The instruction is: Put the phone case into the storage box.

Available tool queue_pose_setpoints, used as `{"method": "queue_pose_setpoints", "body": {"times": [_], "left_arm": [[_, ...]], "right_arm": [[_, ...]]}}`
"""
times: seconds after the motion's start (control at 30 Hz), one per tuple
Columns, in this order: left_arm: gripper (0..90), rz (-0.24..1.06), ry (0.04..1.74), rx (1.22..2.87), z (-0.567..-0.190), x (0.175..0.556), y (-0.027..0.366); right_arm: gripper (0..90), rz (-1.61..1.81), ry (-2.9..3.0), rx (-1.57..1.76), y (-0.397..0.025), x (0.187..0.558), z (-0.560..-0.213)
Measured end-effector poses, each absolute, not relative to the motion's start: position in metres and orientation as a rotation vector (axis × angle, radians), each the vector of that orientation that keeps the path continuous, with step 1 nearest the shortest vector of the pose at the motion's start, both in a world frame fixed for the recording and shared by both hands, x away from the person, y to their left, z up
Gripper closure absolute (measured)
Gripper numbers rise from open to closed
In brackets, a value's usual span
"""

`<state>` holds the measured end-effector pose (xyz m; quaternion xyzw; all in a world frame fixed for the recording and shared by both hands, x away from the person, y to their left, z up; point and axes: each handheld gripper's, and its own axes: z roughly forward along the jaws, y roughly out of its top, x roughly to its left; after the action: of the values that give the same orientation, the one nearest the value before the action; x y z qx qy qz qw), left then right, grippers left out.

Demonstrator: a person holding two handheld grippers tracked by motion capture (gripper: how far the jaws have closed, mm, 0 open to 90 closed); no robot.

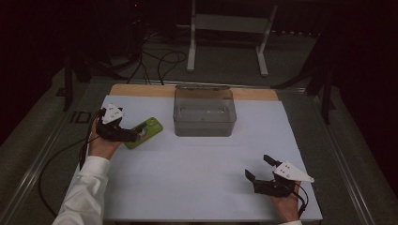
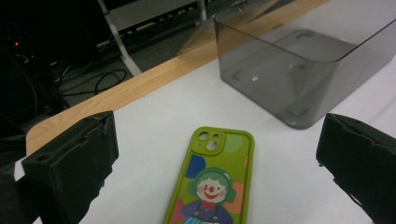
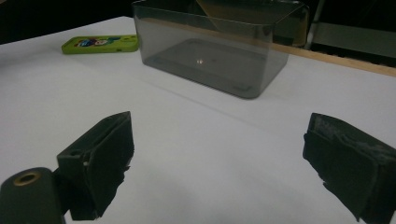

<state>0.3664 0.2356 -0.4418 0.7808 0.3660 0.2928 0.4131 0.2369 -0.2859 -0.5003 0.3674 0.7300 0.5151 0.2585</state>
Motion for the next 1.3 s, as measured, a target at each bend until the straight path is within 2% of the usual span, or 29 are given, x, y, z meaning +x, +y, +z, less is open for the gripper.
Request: {"method": "queue_pose_setpoints", "body": {"times": [0.77, 1.3], "left_arm": [[0.0, 0.668, 1.001, 2.094, -0.456, 0.4, 0.246], [0.0, 0.562, 1.054, 2.206, -0.48, 0.415, 0.245]], "right_arm": [[8.6, 1.395, 1.98, 1.002, -0.285, 0.238, -0.501], [8.6, 1.395, 1.984, 0.999, -0.285, 0.239, -0.501]]}}
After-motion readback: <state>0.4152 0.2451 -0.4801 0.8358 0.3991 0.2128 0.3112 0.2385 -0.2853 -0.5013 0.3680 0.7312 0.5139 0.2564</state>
